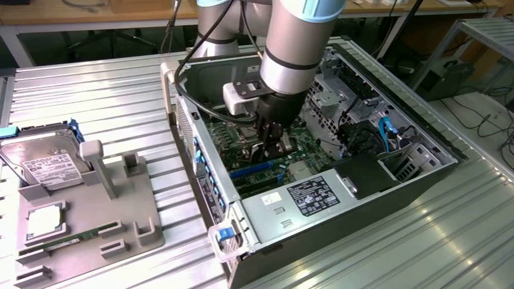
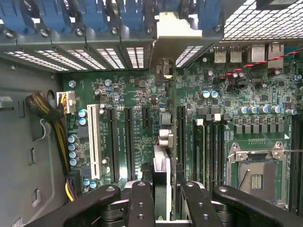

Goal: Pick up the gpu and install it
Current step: 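Insert the gpu into the slot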

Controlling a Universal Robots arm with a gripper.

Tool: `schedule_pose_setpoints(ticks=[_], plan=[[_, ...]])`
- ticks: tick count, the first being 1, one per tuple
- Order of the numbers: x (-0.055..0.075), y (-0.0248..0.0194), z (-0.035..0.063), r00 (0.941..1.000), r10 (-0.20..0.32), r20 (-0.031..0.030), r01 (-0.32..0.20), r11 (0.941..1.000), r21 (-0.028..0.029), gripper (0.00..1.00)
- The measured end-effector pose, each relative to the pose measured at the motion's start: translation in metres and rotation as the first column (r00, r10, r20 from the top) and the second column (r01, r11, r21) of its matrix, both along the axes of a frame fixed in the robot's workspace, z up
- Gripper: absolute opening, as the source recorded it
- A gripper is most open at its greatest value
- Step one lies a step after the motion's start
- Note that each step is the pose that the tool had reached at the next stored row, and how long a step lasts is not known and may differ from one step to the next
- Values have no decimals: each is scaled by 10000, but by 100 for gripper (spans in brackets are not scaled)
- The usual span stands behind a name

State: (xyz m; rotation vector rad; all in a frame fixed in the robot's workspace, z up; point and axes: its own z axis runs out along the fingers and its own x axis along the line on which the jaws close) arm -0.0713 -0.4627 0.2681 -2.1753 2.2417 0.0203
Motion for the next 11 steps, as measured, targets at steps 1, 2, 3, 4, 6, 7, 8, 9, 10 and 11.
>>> schedule_pose_setpoints(ticks=[1,2,3,4,6,7,8,9,10,11], plan=[[-2,0,-2,10000,-1,0,1,10000,1,27],[-3,0,-4,10000,-1,0,1,10000,1,27],[-13,0,-8,10000,-2,1,2,10000,3,27],[-24,0,-12,10000,-2,0,2,10000,2,27],[-26,0,-27,10000,0,-10,0,10000,3,27],[-27,-2,-36,10000,-1,-26,1,10000,1,27],[-27,-5,-48,10000,-1,-42,2,10000,1,27],[-28,-5,-57,10000,-3,-54,3,10000,3,27],[-29,-5,-60,10000,-4,-60,4,10000,1,27],[-32,-5,-61,10000,-2,-61,2,10000,-1,27]])
